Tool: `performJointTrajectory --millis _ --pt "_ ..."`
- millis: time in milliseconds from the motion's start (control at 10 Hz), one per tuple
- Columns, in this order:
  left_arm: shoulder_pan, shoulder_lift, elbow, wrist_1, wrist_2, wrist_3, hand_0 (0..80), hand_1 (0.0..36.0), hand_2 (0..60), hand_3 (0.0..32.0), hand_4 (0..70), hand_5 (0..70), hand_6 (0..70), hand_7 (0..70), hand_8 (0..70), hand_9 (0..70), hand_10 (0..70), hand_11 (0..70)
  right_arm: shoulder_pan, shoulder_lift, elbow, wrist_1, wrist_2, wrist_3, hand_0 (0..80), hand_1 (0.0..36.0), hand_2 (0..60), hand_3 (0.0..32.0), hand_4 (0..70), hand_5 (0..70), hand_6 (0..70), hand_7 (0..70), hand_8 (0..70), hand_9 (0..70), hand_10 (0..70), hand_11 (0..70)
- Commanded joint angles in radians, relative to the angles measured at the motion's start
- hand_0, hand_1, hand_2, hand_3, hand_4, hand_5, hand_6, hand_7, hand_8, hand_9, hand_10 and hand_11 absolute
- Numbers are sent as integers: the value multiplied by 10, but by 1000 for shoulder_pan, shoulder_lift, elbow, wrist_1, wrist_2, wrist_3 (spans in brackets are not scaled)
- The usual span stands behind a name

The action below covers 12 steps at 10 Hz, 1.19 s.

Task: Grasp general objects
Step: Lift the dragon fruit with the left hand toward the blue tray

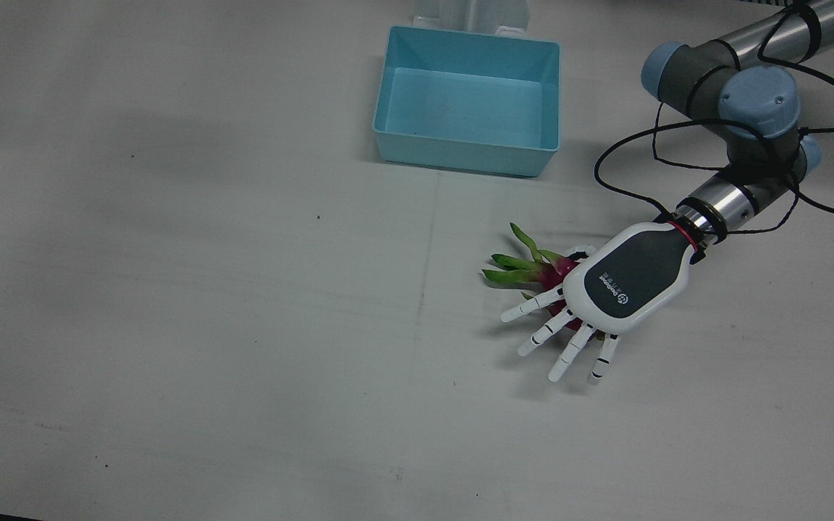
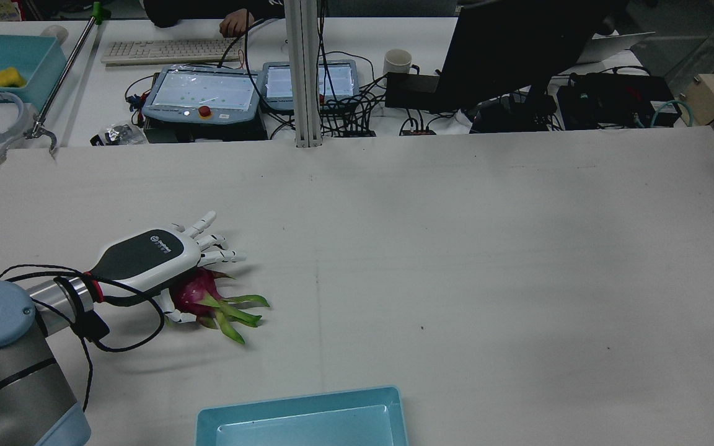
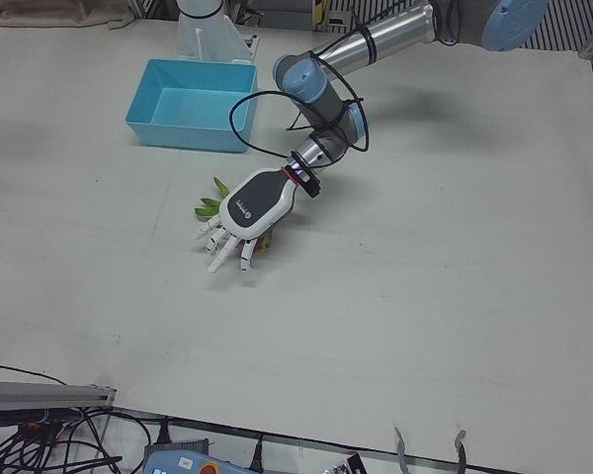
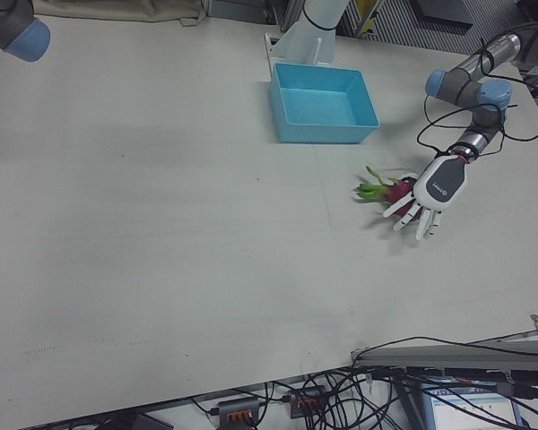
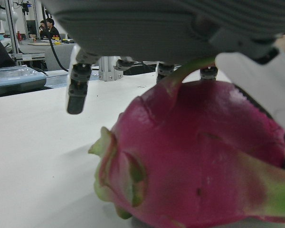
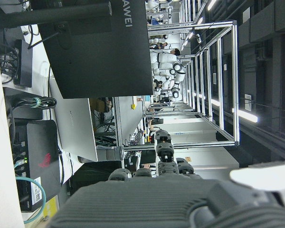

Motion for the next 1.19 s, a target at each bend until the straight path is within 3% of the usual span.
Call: performJointTrajectory --millis 0,199,299,398,498,597,697,796,896,995,1095 --pt "0 12 3 -21 -1 0 543 245 298 0 76 229 206 456 191 119 188 292 0 0 0 0 0 0 0 0 0 0 0 0 0 0 0 0 0 0" --pt "0 15 5 -28 -1 6 549 238 280 0 101 257 254 528 232 178 237 363 0 0 0 0 0 0 0 0 0 0 0 0 0 0 0 0 0 0" --pt "2 17 5 -31 -1 6 553 233 271 0 123 282 297 599 275 239 297 444 0 0 0 0 0 0 0 0 0 0 0 0 0 0 0 0 0 0" --pt "0 17 5 -37 -1 6 557 214 234 0 160 318 359 684 329 314 394 568 0 0 0 0 0 0 0 0 0 0 0 0 0 0 0 0 0 0" --pt "0 23 6 -50 -1 6 562 196 184 0 173 341 403 700 364 360 522 700 0 0 0 0 0 0 0 0 0 0 0 0 0 0 0 0 0 0" --pt "0 27 12 -65 -3 6 560 171 150 0 164 386 441 700 401 409 700 700 0 0 0 0 1 0 0 0 0 0 0 0 0 0 0 0 0 0" --pt "0 27 12 -67 -3 3 556 158 149 0 171 412 467 700 424 438 700 700 0 0 0 0 0 0 0 0 0 0 0 0 0 0 0 0 0 0" --pt "0 29 14 -71 -1 -6 546 151 208 0 199 445 504 700 455 476 700 700 0 0 0 0 1 0 0 0 0 0 0 0 0 0 0 0 0 0" --pt "0 28 11 -71 -1 -9 533 164 338 0 238 465 524 700 473 499 700 700 0 0 0 0 0 0 0 0 0 0 0 0 0 0 0 0 0 0" --pt "0 27 2 -68 -1 -14 521 197 532 0 282 488 539 700 484 510 700 700 0 0 0 0 0 0 0 0 0 0 0 0 0 0 0 0 0 0" --pt "0 21 -8 -55 0 -15 510 262 600 0 317 515 551 700 478 502 700 700 0 0 0 0 0 0 0 0 0 0 0 0 0 0 0 0 0 0"
